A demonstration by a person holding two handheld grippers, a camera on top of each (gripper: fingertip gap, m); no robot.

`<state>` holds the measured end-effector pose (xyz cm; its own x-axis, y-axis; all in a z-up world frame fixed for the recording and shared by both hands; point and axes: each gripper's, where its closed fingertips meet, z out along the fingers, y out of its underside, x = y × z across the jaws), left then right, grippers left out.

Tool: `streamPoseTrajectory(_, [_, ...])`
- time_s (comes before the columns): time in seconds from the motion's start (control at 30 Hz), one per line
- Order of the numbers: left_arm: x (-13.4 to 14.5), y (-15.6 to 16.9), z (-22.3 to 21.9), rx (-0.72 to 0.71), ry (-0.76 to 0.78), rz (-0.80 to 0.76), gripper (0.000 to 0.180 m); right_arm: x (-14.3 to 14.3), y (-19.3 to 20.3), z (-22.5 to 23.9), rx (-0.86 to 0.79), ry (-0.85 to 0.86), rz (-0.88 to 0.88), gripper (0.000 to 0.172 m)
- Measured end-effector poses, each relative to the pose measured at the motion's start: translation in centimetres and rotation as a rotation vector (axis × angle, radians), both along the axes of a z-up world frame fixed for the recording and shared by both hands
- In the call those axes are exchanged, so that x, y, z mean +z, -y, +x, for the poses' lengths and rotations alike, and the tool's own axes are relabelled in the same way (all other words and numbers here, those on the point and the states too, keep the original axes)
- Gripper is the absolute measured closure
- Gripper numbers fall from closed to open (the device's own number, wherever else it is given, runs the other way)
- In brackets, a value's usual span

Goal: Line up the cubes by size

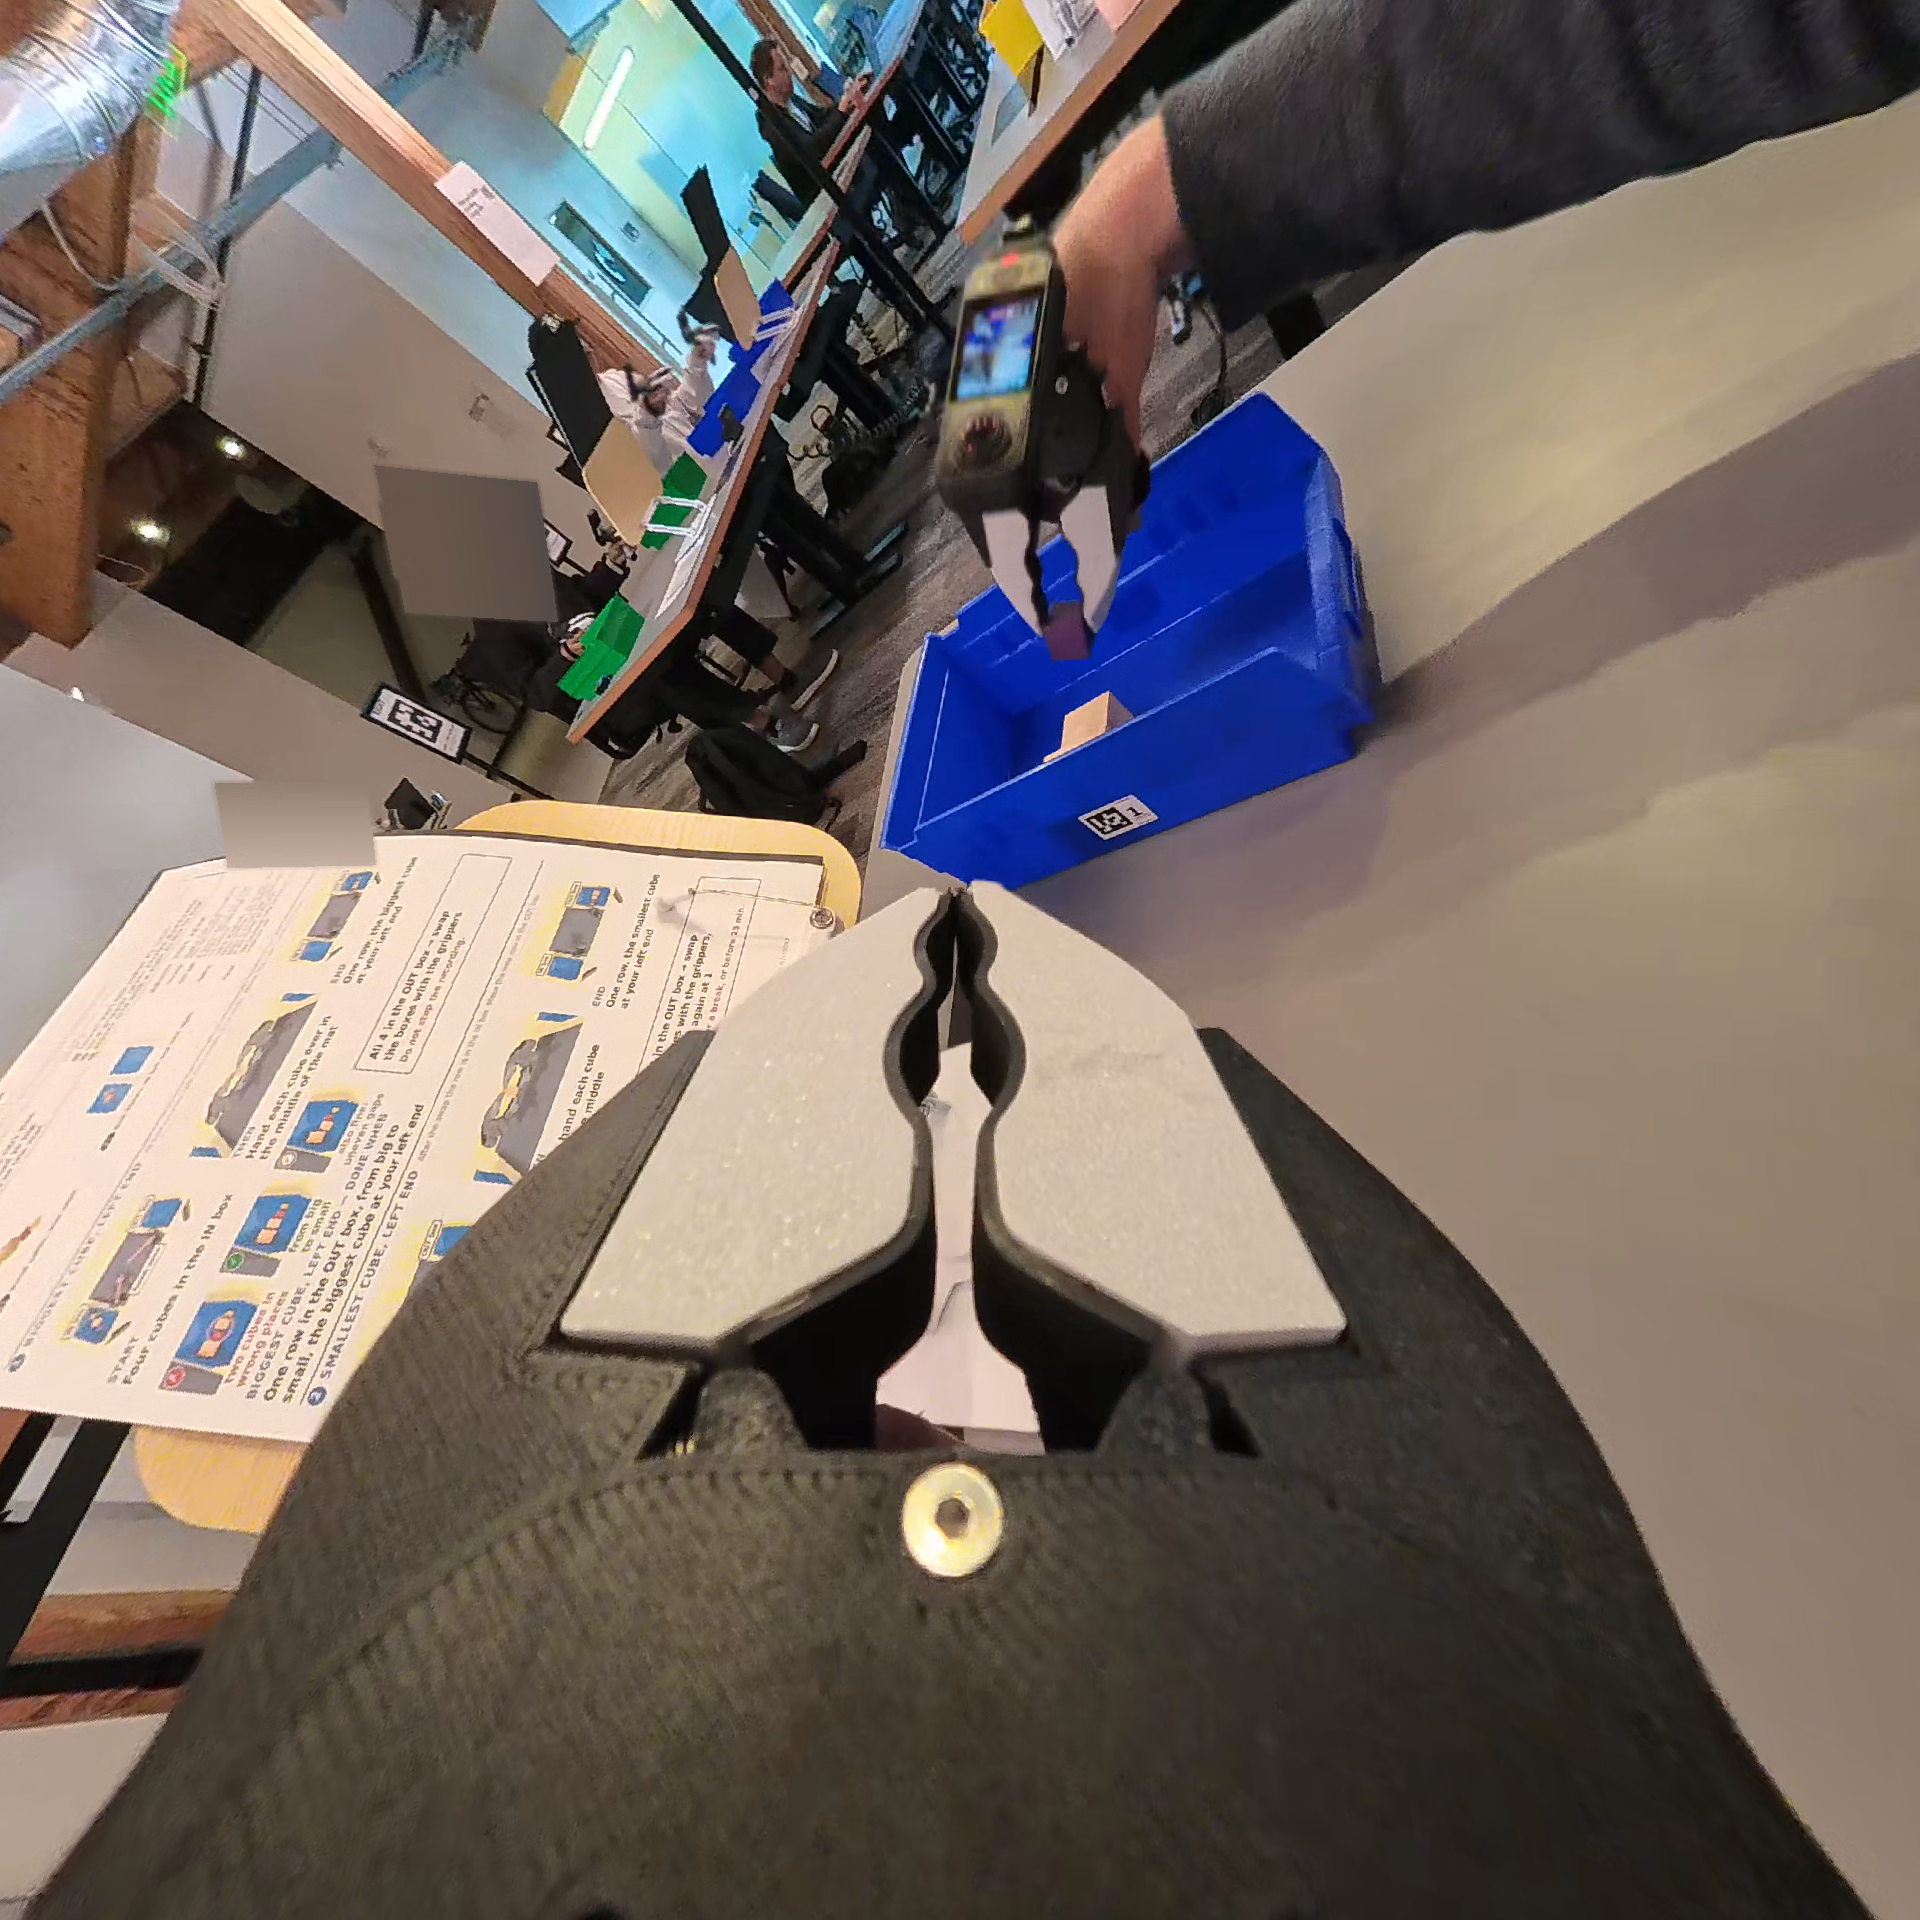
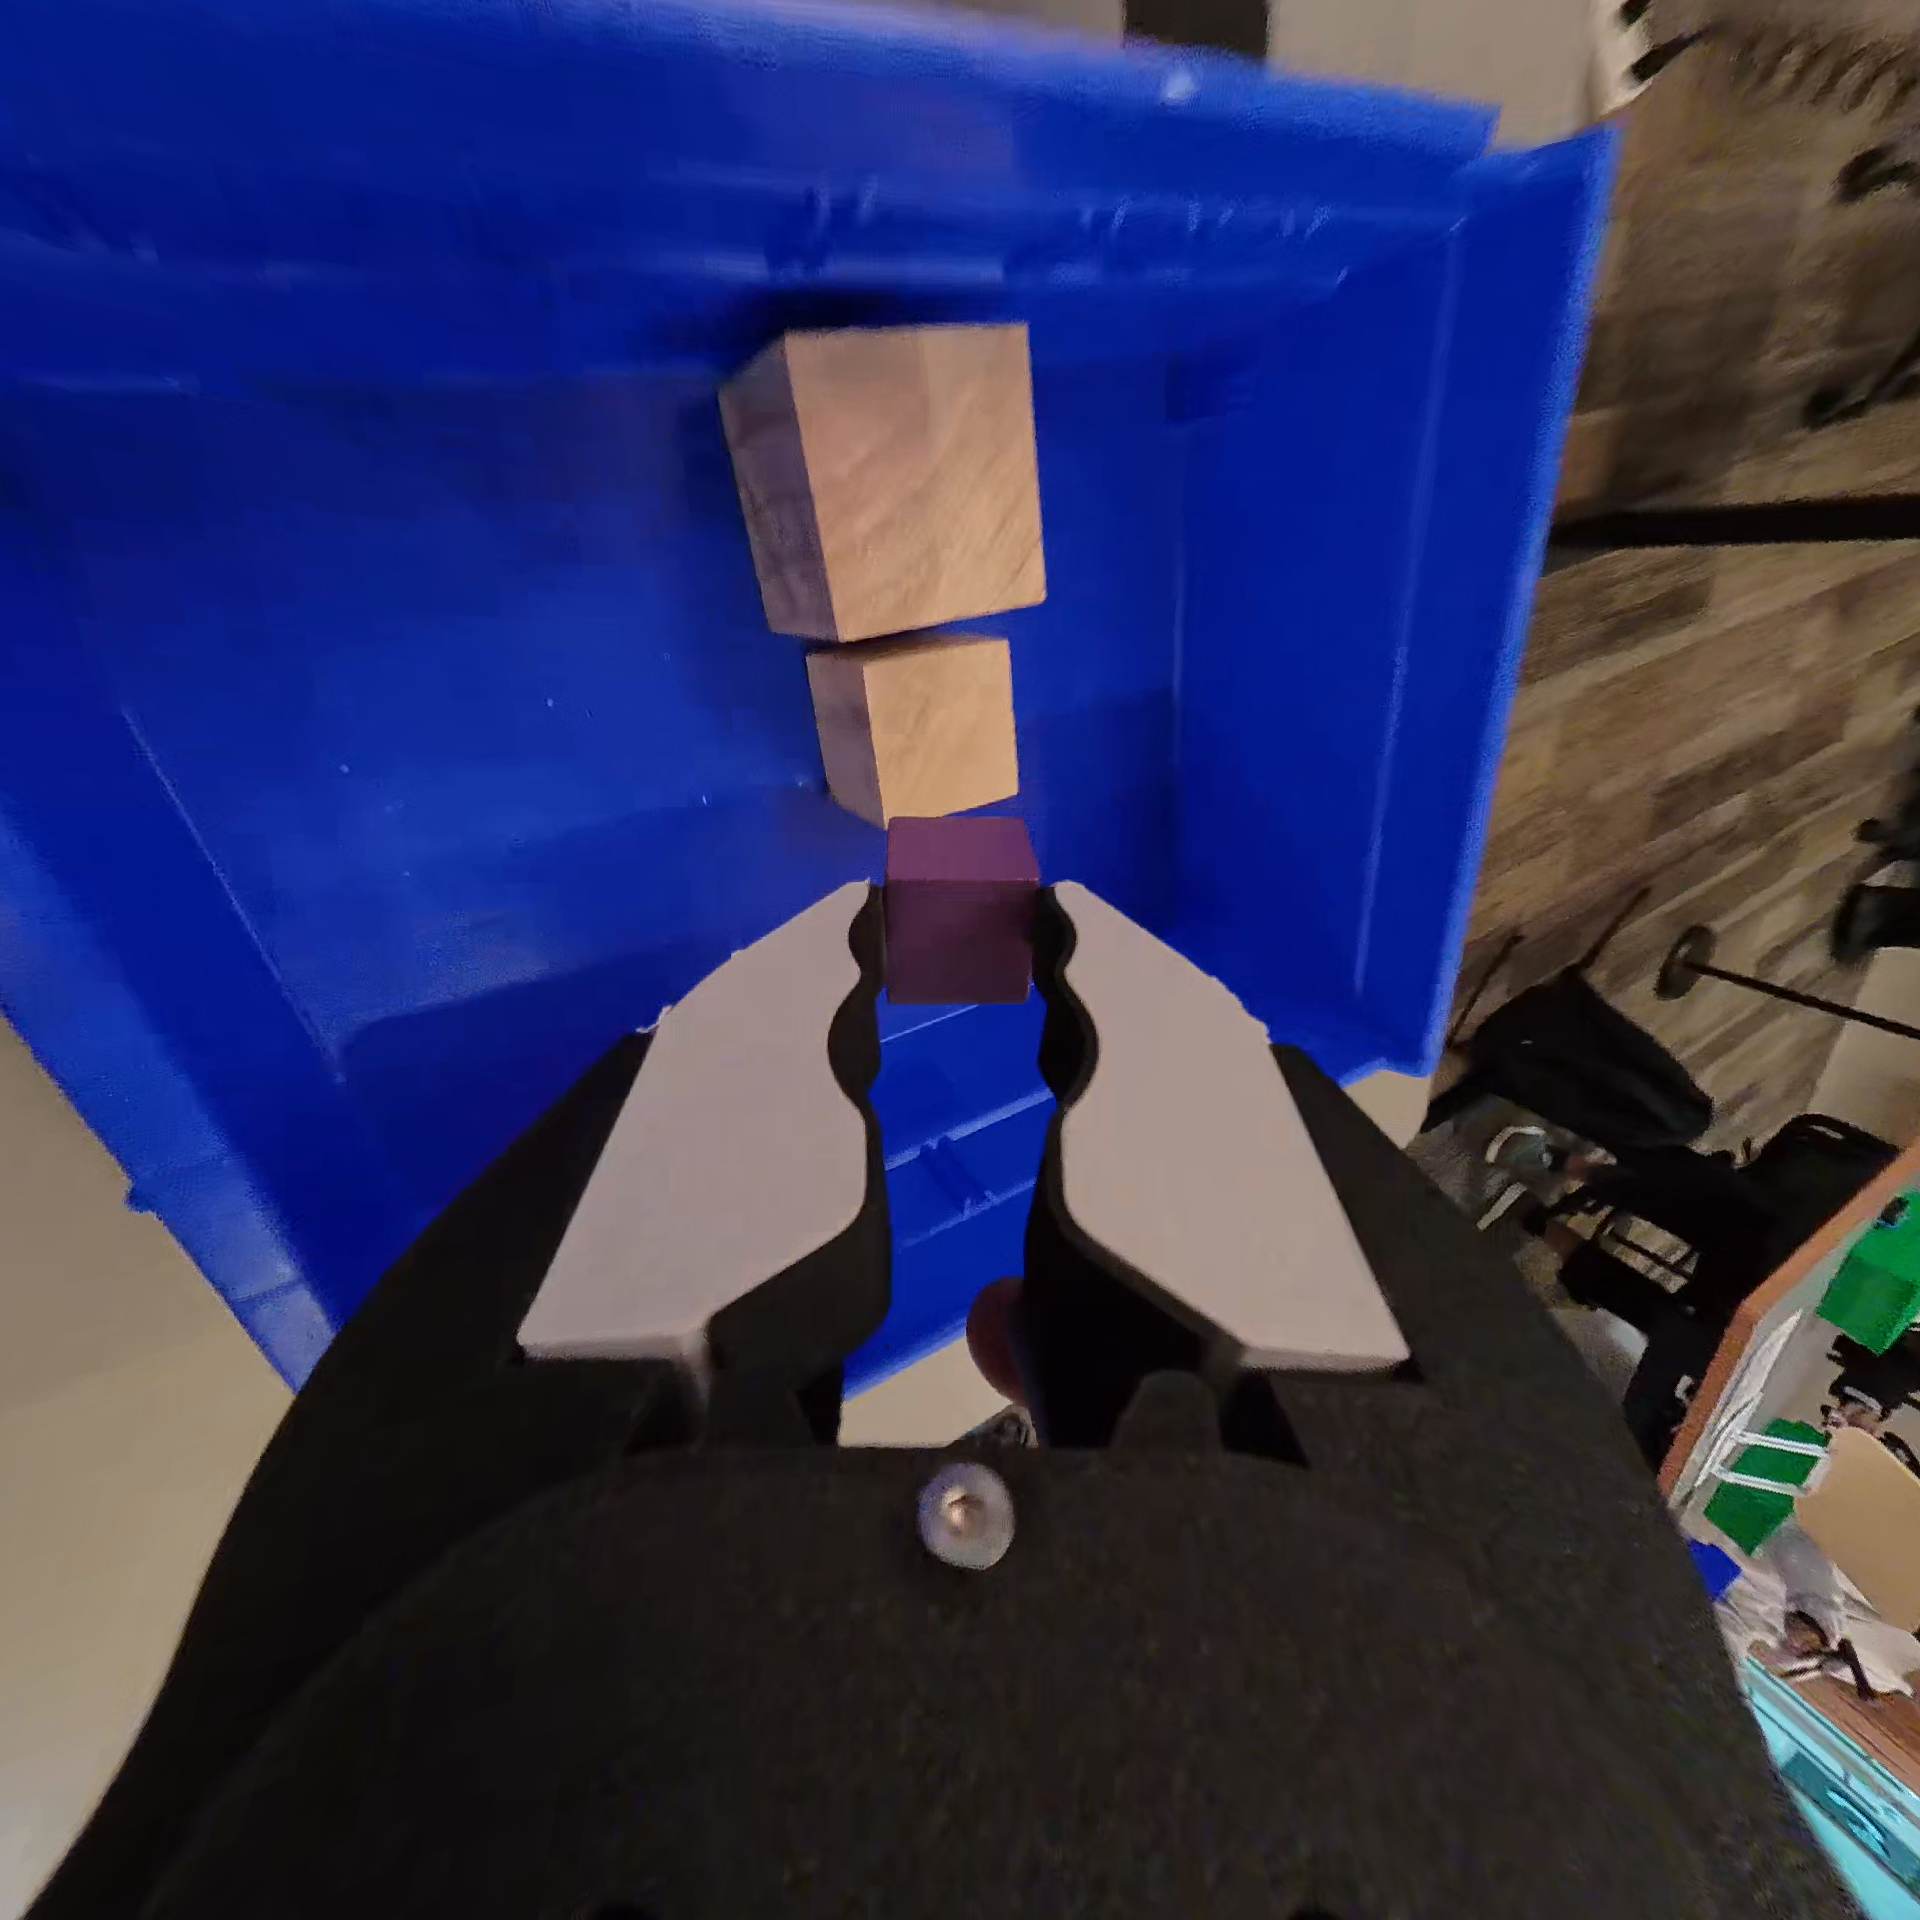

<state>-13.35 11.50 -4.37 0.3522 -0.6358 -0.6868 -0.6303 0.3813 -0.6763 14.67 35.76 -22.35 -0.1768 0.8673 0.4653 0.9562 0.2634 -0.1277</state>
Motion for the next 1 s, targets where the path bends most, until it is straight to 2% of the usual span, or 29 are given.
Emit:
streamPoseTrajectory(0.2, [-0.2, -0.1, -0.1, 0.001, -0.005, -0.005, 0.18, -3.5, -2.3, 1.7, -0.047, 0.188, -0.086, 0.145])
streamPoseTrajectory(0.53, [-0.7, -0.4, 0.0, 0.001, -0.014, -0.02, 0.18, -7.4, -2.9, 1.7, -0.009, 0.33, -0.184, 0.145])
streamPoseTrajectory(1.0, [-1.5, -0.7, 0.5, -0.003, -0.034, -0.038, 0.18, -8.0, -3.4, 1.6, 0.003, 0.315, -0.224, 0.145])
